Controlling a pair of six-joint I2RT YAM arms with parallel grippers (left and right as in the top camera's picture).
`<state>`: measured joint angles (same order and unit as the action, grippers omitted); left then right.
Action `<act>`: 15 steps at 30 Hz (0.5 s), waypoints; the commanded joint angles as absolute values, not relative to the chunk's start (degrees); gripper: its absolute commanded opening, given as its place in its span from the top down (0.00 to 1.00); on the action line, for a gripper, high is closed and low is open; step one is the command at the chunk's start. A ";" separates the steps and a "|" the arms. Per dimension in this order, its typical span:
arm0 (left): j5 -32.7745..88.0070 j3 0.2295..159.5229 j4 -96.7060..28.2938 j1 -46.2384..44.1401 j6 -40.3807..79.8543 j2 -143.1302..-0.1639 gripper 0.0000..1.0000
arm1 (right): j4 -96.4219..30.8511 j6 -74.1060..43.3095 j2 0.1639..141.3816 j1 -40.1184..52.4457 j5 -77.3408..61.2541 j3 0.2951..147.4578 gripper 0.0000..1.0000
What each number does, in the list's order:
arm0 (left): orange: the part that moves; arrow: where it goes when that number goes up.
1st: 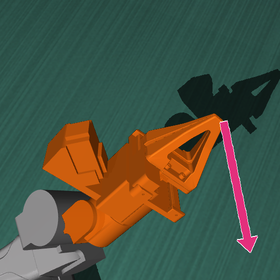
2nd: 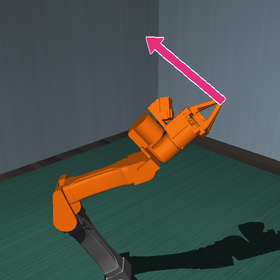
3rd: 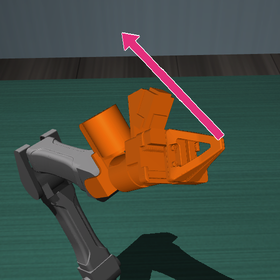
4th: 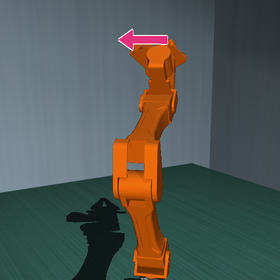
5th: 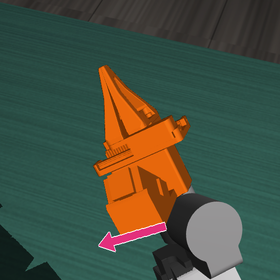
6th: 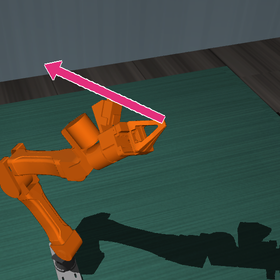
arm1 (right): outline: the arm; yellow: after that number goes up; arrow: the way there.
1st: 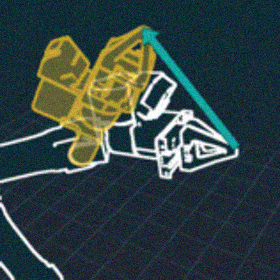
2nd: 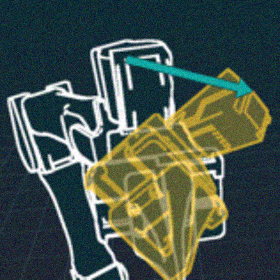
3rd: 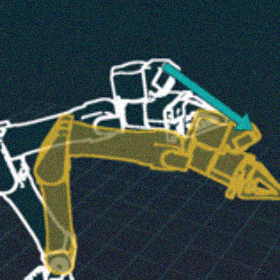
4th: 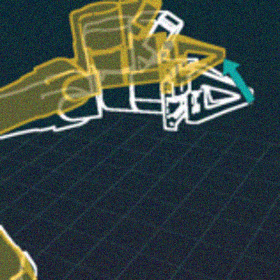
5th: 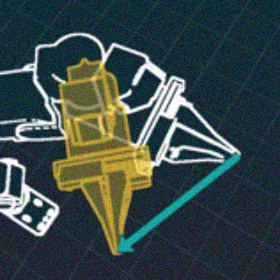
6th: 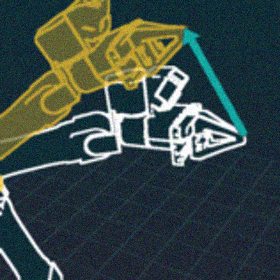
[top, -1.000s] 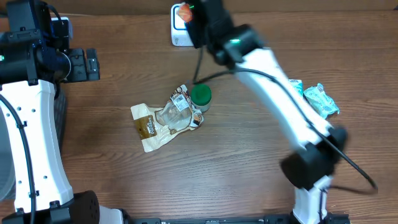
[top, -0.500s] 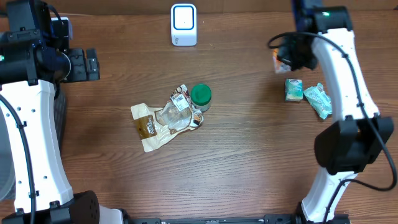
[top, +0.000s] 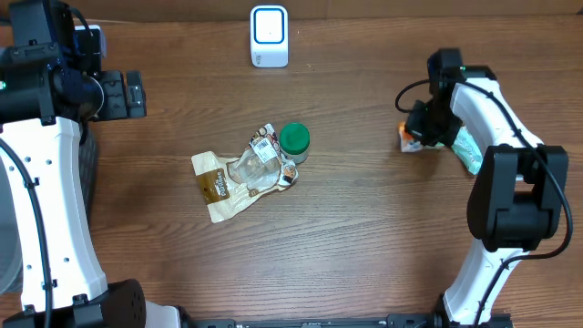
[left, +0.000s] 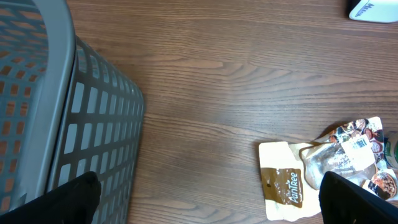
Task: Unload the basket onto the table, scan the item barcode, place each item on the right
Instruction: 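Carry the orange pack right and set it down beside the packets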
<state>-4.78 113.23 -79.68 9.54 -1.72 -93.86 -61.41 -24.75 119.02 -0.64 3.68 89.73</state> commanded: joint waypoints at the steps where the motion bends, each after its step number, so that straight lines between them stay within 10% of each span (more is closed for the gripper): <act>1: -4.91 113.62 -79.48 10.00 -2.63 -93.45 0.01 | -61.32 -28.99 119.09 -0.93 15.81 88.47 0.96; 10: -4.91 113.62 -79.48 10.00 -2.63 -93.45 0.00 | -61.17 -28.95 119.07 -1.06 18.15 88.58 0.93; 15: -4.91 113.62 -79.48 10.00 -2.63 -93.45 0.00 | -64.71 -27.31 119.04 -1.21 16.67 90.98 0.58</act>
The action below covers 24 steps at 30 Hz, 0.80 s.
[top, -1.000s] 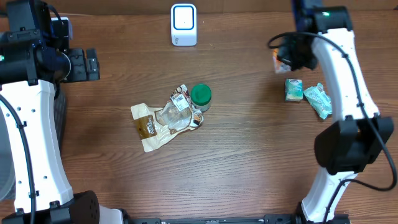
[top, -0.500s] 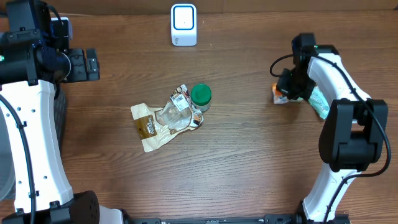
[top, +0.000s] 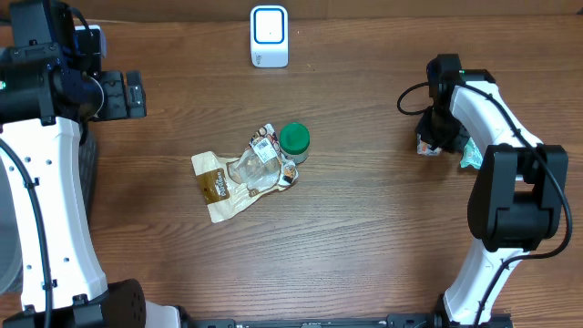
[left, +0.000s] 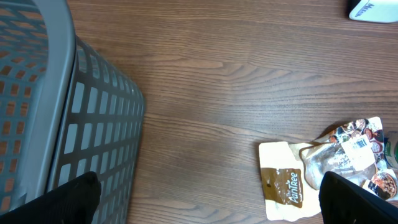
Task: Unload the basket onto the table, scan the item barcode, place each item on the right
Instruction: 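Carry the orange pack right and set it down beside the packets, then move the right gripper over the green-lid jar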
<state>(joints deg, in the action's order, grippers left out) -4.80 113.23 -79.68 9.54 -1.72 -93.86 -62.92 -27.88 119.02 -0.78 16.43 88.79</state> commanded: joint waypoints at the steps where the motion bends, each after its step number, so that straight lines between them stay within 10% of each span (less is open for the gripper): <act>1: -4.91 113.62 -79.48 10.00 -2.63 -93.45 0.00 | -66.98 -26.41 119.04 -1.13 15.70 92.92 0.54; 17: -4.91 113.62 -79.48 10.00 -2.63 -93.45 0.00 | -73.65 -4.08 119.07 15.55 -4.82 113.30 0.49; 24: -4.91 113.62 -79.48 10.00 -2.63 -93.45 0.00 | -67.00 -2.24 119.09 26.89 -4.16 113.21 0.00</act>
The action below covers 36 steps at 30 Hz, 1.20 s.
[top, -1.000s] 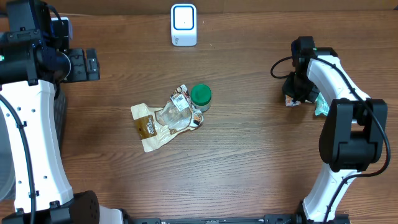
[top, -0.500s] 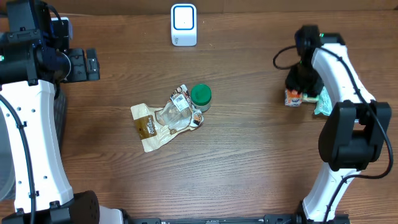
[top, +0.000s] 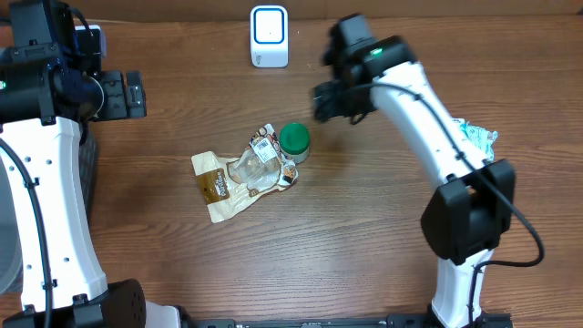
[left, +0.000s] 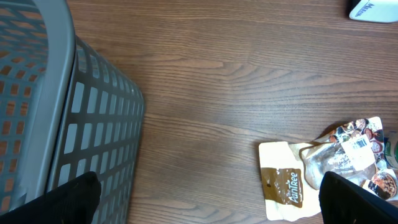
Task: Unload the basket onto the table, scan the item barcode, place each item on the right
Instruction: 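Move the right gripper over the green-lid jar, then lower the right gripper around the green lid of the jar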
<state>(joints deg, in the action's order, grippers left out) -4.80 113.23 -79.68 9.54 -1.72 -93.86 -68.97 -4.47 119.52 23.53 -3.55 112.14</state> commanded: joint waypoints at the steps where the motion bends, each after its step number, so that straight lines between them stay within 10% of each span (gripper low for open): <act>1: -4.89 113.62 -79.48 10.00 -2.63 -93.45 0.00 | -66.24 -3.46 119.09 27.77 -3.38 113.21 0.00; 19: -4.91 113.62 -79.48 10.02 -2.63 -93.45 0.00 | -65.06 -5.50 126.91 33.04 -4.40 113.21 0.00; 27: -4.91 113.62 -79.48 10.02 -2.63 -93.45 0.01 | -64.64 -4.23 128.42 33.15 -5.21 113.10 0.49; 36: -4.91 113.62 -79.48 10.00 -2.63 -93.45 0.00 | -69.12 0.56 127.63 31.92 4.03 114.50 0.46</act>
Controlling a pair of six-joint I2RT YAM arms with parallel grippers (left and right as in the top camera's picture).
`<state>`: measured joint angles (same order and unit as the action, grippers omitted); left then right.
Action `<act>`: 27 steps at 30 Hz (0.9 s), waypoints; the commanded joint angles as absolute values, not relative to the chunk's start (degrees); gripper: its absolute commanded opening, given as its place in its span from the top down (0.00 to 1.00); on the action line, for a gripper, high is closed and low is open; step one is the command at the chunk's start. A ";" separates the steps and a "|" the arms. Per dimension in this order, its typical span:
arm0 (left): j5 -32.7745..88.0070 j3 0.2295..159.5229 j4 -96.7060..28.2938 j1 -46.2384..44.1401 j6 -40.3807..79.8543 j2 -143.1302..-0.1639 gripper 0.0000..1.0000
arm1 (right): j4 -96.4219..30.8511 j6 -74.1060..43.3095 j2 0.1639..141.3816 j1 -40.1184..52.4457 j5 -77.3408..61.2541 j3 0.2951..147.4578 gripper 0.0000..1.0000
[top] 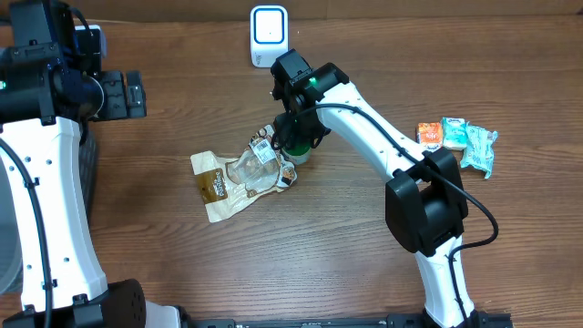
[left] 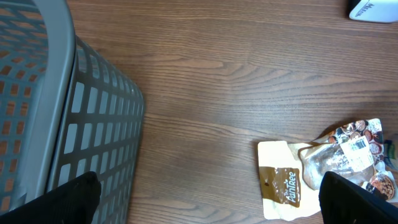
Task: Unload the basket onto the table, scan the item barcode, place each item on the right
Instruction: 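Lower the right gripper around the green lid of the jar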
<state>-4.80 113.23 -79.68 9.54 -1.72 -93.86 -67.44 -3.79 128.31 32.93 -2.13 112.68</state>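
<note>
A crumpled clear-and-tan snack bag (top: 239, 173) with a barcode label lies mid-table, and its tan end shows in the left wrist view as the bag (left: 283, 186). A green-capped jar (top: 298, 151) stands against its right end. My right gripper (top: 292, 129) is down over the jar's cap and hides most of it; how its jaws stand does not show. The white scanner (top: 269, 36) stands at the back edge. My left gripper (left: 208, 198) hangs wide open and empty at the far left, well away from the bag.
A grey mesh basket (left: 68, 118) stands off the table's left side, under the left arm. An orange packet (top: 429, 135) and two teal packets (top: 455, 133) lie in a row at the right. The scanner's corner (left: 372, 9) shows in the left wrist view.
My right gripper has moved from behind and right of the green-capped jar to right over its cap. The snack bag has shifted slightly left. The left arm has not moved.
My right gripper was at the table's right side on the orange packet beside a teal one. Then it was still there, a little farther right. Then it was mid-table near the scanner, packets left behind. Now it sits over the green jar.
</note>
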 commanded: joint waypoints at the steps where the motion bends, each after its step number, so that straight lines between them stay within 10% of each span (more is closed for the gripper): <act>1: -4.91 113.62 -79.48 10.00 -2.63 -93.45 0.00 | -69.76 2.02 127.37 31.81 5.13 114.63 0.47; 13: -4.91 113.62 -79.48 10.00 -2.63 -93.45 0.00 | -78.22 42.15 125.21 31.11 -8.93 114.61 0.55; 27: -4.89 113.62 -79.48 10.00 -2.63 -93.45 0.01 | -78.35 58.06 125.25 25.65 -10.63 114.37 0.19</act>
<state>-4.78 113.23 -79.70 9.54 -1.72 -93.86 -78.22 51.90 127.79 27.00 -9.52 113.47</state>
